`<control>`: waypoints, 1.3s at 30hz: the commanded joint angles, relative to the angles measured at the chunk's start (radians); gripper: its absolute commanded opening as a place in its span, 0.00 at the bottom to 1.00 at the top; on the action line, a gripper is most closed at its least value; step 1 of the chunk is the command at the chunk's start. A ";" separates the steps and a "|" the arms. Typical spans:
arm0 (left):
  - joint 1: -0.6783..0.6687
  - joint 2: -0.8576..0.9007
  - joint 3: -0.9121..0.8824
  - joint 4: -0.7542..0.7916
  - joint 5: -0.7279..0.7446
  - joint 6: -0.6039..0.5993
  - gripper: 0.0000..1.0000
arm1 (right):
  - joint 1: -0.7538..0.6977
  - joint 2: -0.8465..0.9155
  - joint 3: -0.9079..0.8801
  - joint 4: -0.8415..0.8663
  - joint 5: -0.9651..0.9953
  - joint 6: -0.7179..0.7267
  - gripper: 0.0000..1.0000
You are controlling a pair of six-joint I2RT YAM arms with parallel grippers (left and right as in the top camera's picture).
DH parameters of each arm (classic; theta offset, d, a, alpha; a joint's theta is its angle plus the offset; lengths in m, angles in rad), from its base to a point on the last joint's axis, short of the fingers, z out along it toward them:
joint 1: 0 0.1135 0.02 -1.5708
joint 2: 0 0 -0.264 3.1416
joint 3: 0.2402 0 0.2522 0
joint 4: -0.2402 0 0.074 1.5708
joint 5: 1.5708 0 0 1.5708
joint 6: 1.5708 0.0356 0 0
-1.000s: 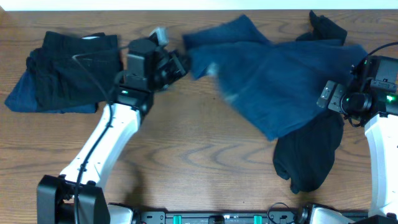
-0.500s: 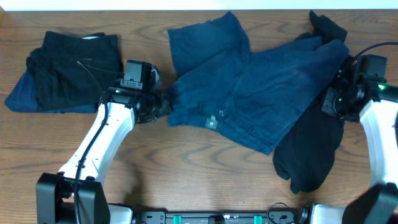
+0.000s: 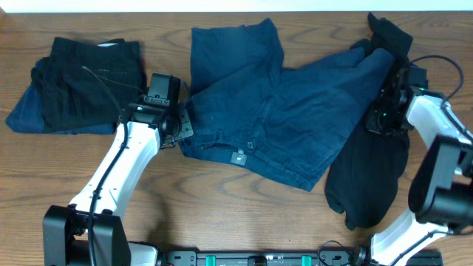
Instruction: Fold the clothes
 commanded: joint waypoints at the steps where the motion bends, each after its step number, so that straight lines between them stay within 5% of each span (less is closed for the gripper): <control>1: 0.005 -0.005 0.000 -0.008 -0.042 0.017 0.06 | -0.012 0.075 -0.005 0.046 0.006 -0.006 0.01; 7: 0.005 -0.005 0.000 -0.011 -0.042 0.017 0.06 | -0.063 0.090 -0.004 0.024 0.474 0.202 0.01; 11: 0.005 -0.005 0.000 -0.009 -0.042 0.018 0.07 | -0.145 0.081 -0.001 -0.002 0.618 0.224 0.01; 25: 0.005 -0.005 0.000 0.042 -0.105 0.067 0.08 | -0.417 -0.093 0.072 -0.164 0.631 0.449 0.03; 33: 0.006 -0.005 0.000 0.192 -0.154 0.074 0.11 | -0.340 -0.287 0.092 0.006 -0.114 -0.047 0.07; 39: 0.069 -0.005 0.008 0.357 -0.180 0.114 0.11 | -0.219 -0.254 0.086 -0.124 -0.145 -0.178 0.04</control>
